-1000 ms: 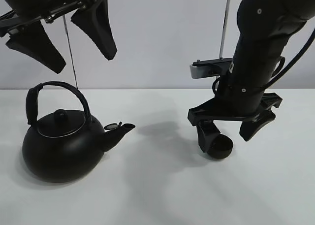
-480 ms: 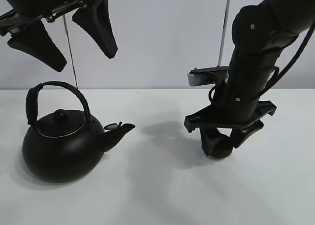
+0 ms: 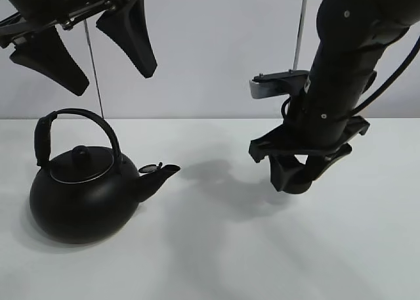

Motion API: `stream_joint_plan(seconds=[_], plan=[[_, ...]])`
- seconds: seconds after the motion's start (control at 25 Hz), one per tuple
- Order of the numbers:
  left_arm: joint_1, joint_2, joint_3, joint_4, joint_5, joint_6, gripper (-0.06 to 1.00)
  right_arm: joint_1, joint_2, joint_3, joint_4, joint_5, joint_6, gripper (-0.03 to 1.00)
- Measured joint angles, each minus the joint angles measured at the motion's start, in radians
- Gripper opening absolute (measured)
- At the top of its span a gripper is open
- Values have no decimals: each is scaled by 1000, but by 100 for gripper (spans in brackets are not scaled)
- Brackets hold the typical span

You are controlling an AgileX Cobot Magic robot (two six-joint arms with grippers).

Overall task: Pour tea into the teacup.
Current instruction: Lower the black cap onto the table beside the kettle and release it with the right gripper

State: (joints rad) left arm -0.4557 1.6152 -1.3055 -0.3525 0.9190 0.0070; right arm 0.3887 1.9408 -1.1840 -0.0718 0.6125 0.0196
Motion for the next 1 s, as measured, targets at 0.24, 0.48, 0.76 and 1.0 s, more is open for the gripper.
stream_joint_plan(seconds=[0.24,0.48,0.76,1.0], plan=[[0,0,0,0,0,0,64,0,-70,0,31,31,-212,40],[0,0,0,0,0,0,64,5,-71,1,208,53,-491,40],[0,0,0,0,0,0,64,112,-47,1,244,18,-561,40],[0,0,0,0,0,0,64,159,27,-38,214,-7,-490,40]])
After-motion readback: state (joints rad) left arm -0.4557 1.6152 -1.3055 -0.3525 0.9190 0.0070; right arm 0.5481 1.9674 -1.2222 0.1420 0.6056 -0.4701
